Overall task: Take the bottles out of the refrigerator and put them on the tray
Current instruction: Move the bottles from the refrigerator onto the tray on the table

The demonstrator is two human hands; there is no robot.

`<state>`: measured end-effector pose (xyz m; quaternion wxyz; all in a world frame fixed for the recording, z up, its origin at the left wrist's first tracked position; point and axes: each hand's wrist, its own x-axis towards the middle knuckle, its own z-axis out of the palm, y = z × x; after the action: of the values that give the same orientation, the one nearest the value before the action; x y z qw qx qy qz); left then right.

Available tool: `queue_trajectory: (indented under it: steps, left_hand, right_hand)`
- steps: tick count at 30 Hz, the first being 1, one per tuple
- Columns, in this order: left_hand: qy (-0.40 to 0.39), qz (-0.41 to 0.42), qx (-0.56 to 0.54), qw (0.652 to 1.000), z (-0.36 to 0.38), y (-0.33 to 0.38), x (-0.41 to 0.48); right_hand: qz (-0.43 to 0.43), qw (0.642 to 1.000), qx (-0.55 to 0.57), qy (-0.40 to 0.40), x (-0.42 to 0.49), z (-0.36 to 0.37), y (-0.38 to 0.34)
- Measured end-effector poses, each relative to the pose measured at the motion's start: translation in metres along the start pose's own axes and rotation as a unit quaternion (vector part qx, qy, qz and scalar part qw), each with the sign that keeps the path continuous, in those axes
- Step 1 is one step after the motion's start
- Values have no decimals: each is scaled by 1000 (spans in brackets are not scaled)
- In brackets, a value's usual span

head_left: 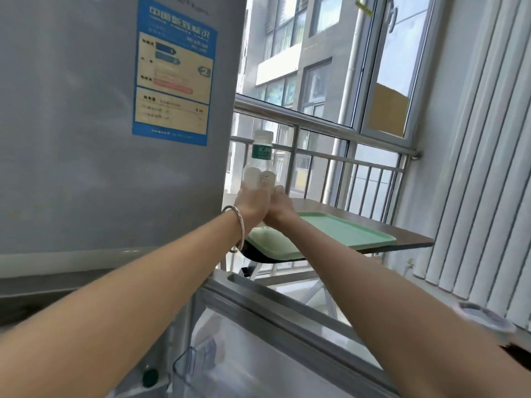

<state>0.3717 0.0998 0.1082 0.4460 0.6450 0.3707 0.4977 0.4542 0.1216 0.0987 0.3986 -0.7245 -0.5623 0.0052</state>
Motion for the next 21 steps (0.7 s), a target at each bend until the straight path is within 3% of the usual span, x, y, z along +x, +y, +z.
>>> queue_trajectory:
  steps: [10,12,16,21]
  left_hand:
    - [33,47,86,995,9,-17,34]
    - [30,61,106,992,3,-10,22]
    - [46,131,184,973,-20,7,-12]
    - [79,188,283,937,-70,21,-62]
  right_hand:
    - [51,992,65,-92,25,-2,5]
    - [37,995,76,-51,13,-8,1]
    - [-70,987,27,141,-31,-26,-14]
    - [-114,988,-18,106,-93,-26,-41]
